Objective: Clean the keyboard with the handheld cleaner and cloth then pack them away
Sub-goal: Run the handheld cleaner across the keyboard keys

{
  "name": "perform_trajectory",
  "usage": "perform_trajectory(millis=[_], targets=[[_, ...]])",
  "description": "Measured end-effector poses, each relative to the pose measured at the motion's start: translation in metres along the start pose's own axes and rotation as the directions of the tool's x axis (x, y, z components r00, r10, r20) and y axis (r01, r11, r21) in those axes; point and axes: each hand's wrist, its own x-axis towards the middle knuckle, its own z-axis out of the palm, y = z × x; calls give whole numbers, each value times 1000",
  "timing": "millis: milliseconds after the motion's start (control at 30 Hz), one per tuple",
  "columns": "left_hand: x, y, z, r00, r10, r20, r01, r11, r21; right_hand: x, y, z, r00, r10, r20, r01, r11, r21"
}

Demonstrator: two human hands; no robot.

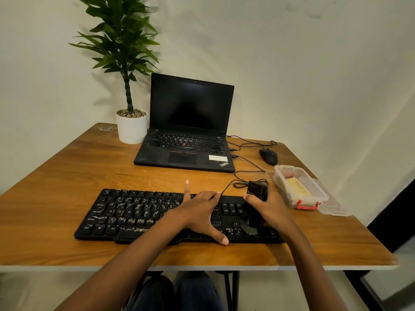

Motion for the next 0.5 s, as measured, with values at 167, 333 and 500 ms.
perform_trajectory(millis=[167, 333, 500], targets=[[0, 0, 0, 1000, 2, 2, -2, 1000, 0, -3, 8, 3, 995, -13, -101, 19, 998, 61], [0, -1, 0, 1000, 5, 1, -5, 1000, 0, -7, 8, -2, 995, -13, -101, 21, 996, 83], [-1, 0, 0, 1000, 3, 0, -3, 1000, -2, -14, 5, -1, 1000, -1, 2, 1, 998, 57]])
